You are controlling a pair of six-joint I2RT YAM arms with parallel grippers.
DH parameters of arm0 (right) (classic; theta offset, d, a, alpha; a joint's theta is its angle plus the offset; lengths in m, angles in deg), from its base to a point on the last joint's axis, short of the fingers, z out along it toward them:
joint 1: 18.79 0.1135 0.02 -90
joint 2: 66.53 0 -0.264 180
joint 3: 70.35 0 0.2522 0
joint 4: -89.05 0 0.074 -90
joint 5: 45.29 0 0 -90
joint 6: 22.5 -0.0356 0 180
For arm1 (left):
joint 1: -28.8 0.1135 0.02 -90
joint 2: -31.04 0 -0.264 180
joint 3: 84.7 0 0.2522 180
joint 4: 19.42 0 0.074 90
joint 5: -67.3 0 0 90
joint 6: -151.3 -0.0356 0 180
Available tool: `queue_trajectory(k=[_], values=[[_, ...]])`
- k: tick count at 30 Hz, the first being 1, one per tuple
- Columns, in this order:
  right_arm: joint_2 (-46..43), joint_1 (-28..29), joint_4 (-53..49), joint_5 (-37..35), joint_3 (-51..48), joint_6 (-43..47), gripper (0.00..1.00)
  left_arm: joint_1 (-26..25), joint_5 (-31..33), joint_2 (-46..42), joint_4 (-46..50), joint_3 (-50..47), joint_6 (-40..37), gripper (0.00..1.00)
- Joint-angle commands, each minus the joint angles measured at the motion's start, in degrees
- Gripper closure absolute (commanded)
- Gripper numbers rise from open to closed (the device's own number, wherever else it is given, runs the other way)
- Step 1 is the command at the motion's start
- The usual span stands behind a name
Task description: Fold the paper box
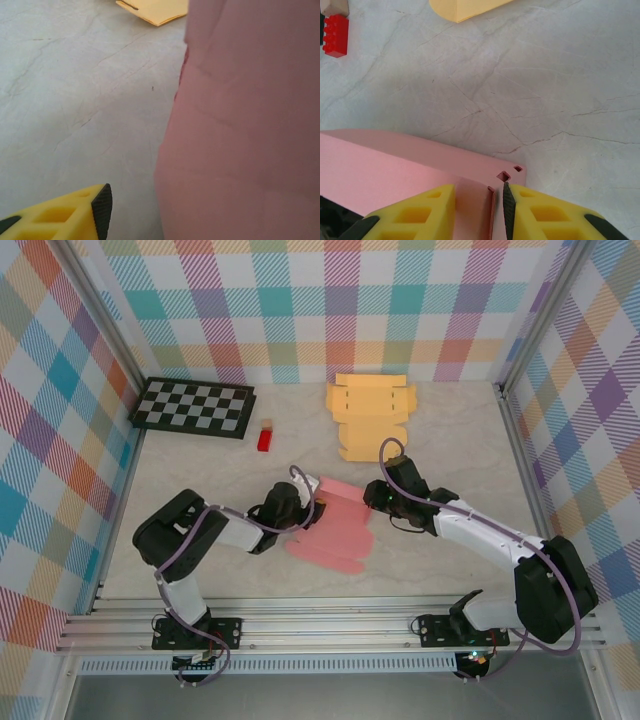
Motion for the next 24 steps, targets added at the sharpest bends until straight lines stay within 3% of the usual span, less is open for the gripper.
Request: queue_trajectory(k=[1, 5, 10, 14, 21, 24], values=[[1.2, 0.0, -6.9, 0.0, -0.4, 1.6, 0.68, 0.5, 3.0, 2.2, -3.8, 2.0, 2.1, 0.55], [1.6, 0.1, -6.9, 0.2, -0.6, 0.8, 0.69, 0.5, 9.1, 3.7, -4.4, 3.8, 5.2, 0.8], [2.2, 0.7, -6.9, 0.2, -0.7, -0.9, 0.71, 0.1, 16.5, 5.5, 0.7, 7.9, 11.3, 1.0], [2.7, 1.6, -6.2, 0.2, -0.8, -3.4, 0.71, -2.1, 25.0, 7.9, 7.6, 13.0, 11.5, 1.0], [5.6, 2.4, -5.9, 0.0, 0.6, -5.5, 0.7, -2.0, 25.9, 10.7, 11.1, 15.3, 10.4, 1.0], [7.1, 2.4, -6.3, 0.0, 1.6, -5.5, 0.7, -1.7, 23.0, 10.4, 10.9, 14.9, 9.6, 0.9]])
